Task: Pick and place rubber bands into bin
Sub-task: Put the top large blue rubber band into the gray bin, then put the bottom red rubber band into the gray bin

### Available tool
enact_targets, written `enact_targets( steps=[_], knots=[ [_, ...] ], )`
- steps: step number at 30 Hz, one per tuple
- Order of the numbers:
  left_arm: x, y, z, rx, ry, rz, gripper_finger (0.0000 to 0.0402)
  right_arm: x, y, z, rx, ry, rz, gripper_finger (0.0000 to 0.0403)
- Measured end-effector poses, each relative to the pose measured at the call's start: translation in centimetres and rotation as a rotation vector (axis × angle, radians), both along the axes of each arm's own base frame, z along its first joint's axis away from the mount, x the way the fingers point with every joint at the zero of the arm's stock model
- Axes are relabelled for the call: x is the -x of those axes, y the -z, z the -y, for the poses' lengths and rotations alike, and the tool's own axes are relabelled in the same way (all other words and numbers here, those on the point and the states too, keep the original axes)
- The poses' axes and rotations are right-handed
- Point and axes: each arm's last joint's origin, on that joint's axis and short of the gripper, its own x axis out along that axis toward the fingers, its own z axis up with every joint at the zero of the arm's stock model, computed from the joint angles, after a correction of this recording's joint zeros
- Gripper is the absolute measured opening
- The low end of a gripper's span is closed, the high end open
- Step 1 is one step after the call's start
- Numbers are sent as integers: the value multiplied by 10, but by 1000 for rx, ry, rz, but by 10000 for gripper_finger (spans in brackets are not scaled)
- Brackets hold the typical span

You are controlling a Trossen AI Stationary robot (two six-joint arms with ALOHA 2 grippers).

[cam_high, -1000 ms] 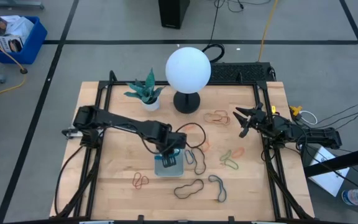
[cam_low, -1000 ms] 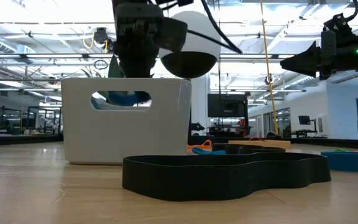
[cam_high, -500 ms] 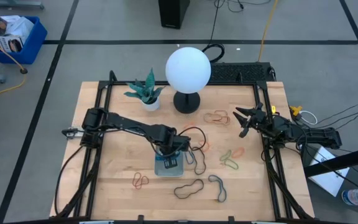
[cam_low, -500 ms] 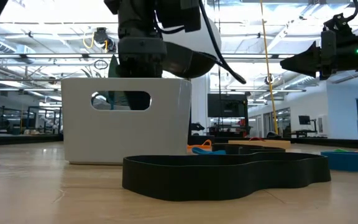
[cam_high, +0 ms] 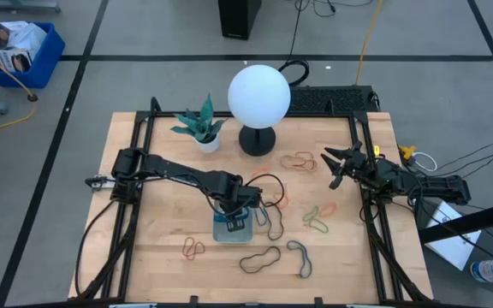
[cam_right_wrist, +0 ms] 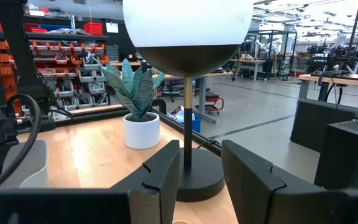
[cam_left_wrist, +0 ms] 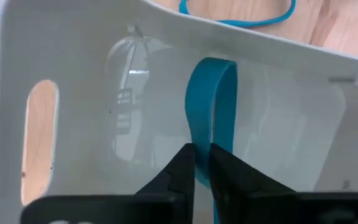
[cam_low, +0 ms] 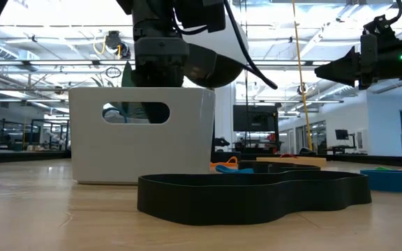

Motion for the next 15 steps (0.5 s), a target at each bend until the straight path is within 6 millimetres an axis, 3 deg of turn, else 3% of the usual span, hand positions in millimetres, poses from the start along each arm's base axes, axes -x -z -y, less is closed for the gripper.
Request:
enact_targets(
  steps=[6, 12, 15],
  knots=[
    [0, 0, 0, 7, -39, -3, 84, 0, 0, 0, 0, 0, 0, 114],
    [1, -1, -2, -2, -36, -10, 141, 0, 0, 0, 0, 0, 0, 114],
    [6, -12, -5, 17, -52, -2, 161, 0, 0, 0, 0, 0, 0, 114]
  ],
)
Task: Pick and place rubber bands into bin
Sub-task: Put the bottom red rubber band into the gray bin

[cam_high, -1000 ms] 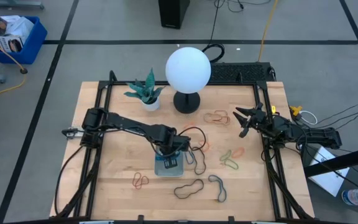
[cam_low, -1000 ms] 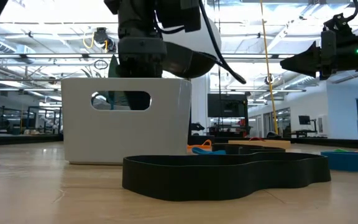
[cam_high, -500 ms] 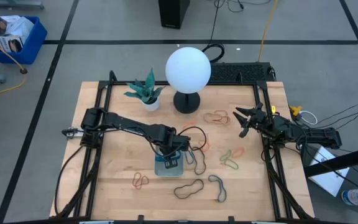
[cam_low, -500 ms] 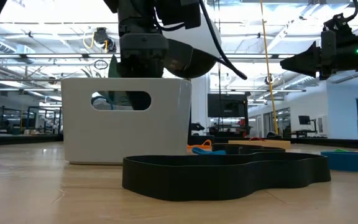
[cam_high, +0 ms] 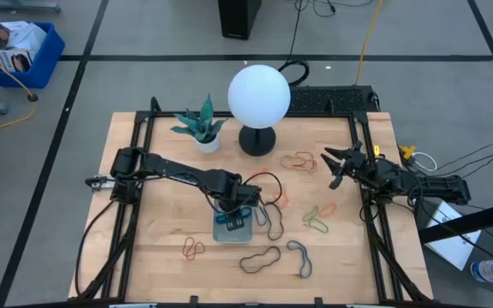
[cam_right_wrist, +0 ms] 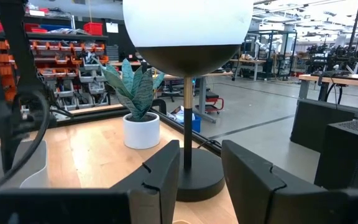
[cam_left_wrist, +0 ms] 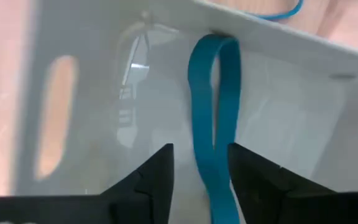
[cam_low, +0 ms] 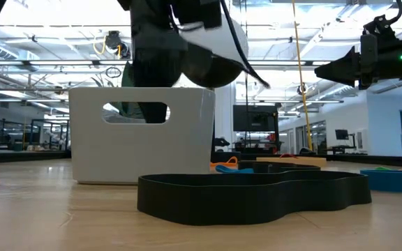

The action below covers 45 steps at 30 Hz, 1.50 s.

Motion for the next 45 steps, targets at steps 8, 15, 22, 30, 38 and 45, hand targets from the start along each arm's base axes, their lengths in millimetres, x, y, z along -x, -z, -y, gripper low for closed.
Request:
enact_targets(
  steps=[8, 15, 22, 30, 38, 45],
  knots=[
    [32, -82, -5, -1, -6, 245, 177, 0, 0, 0, 0, 0, -1, 114],
    [79, -144, 17, -56, 312, 457, 177, 0, 0, 0, 0, 0, -5, 114],
    [113, -148, 51, -114, 448, 360, 177, 0, 0, 0, -1, 0, -5, 114],
    [139, -110, 86, -38, 220, 134, 177, 0, 0, 0, -1, 0, -5, 114],
    [149, -57, 108, 76, -8, 92, 177, 0, 0, 0, -1, 0, -5, 114],
    [149, -25, 109, 143, -147, 113, 177, 0, 0, 0, -1, 0, -5, 114]
  ],
)
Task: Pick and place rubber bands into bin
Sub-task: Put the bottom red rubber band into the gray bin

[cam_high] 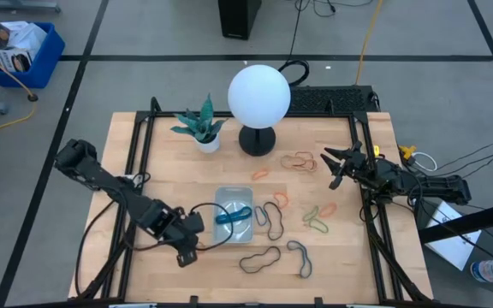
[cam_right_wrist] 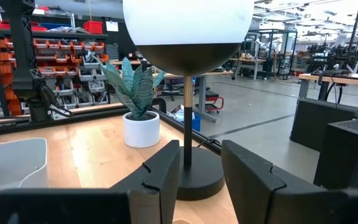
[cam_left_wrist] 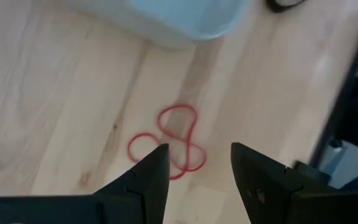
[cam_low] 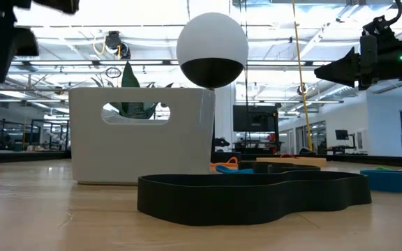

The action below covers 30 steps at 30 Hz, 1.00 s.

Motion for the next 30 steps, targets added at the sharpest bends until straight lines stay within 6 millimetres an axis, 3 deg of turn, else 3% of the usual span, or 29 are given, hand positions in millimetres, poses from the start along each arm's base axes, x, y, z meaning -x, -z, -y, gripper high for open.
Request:
enact_targets(
  steps=[9, 20, 30],
  knots=[
    [-1, 16, 2, 42, -112, -70, 177, 0, 0, 0, 0, 0, 0, 114],
    [-13, 62, 12, 26, -233, -264, 177, 0, 0, 0, 0, 0, -6, 114],
    [-15, 74, 16, 14, -170, -293, 177, 0, 0, 0, -1, 1, -6, 114]
  ],
)
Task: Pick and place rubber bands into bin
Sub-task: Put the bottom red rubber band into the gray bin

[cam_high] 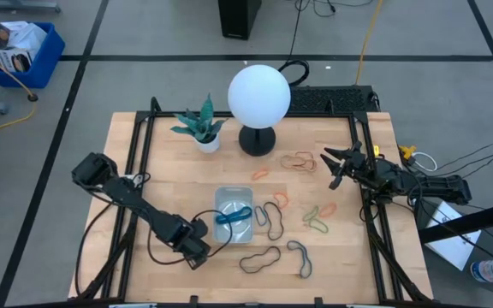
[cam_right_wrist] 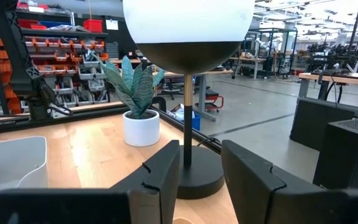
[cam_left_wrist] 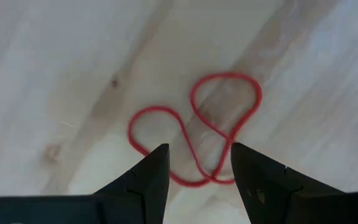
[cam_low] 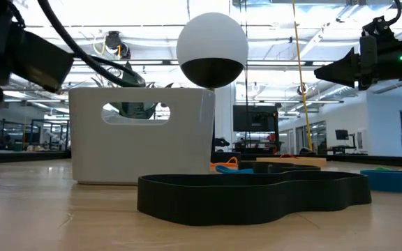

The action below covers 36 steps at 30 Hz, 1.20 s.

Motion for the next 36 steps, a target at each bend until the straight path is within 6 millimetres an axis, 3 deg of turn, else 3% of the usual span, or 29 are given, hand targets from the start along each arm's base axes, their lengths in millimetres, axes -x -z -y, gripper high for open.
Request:
enact_targets(
  steps=[12, 36],
  knots=[
    [-2, 19, 6, -15, -33, -64, 177, -1, 1, 0, -1, 0, -14, 114],
    [-8, 6, 7, 18, -53, 76, 177, -2, 2, 0, -1, 0, -23, 114]
  ],
)
